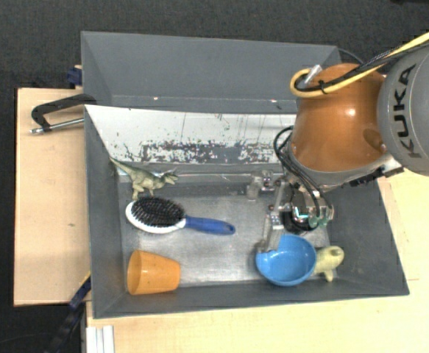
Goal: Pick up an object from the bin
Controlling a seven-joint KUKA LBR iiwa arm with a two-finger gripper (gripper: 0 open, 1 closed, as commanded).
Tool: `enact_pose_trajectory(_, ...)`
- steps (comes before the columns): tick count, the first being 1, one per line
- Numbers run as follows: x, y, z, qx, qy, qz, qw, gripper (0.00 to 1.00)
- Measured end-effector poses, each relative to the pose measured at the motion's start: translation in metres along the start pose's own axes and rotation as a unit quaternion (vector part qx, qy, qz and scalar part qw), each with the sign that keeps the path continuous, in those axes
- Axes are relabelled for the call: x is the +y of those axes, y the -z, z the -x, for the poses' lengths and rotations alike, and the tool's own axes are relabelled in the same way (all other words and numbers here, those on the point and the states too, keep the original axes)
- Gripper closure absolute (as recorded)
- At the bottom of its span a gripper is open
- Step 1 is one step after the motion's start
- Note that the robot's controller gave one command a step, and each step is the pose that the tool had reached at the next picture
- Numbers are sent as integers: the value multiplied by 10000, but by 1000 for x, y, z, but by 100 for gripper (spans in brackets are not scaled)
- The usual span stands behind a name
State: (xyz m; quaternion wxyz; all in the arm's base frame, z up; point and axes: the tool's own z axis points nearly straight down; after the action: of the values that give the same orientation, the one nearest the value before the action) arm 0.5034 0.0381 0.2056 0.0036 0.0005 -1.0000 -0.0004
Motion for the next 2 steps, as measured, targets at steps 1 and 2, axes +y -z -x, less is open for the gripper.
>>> enact_pose_trajectory(1, -72, -77, -5, -7, 948, -11, 9955, 0)
enact_pose_trajectory(2, -69, -135, -6, -50, 2463, -7, 9692, 0)
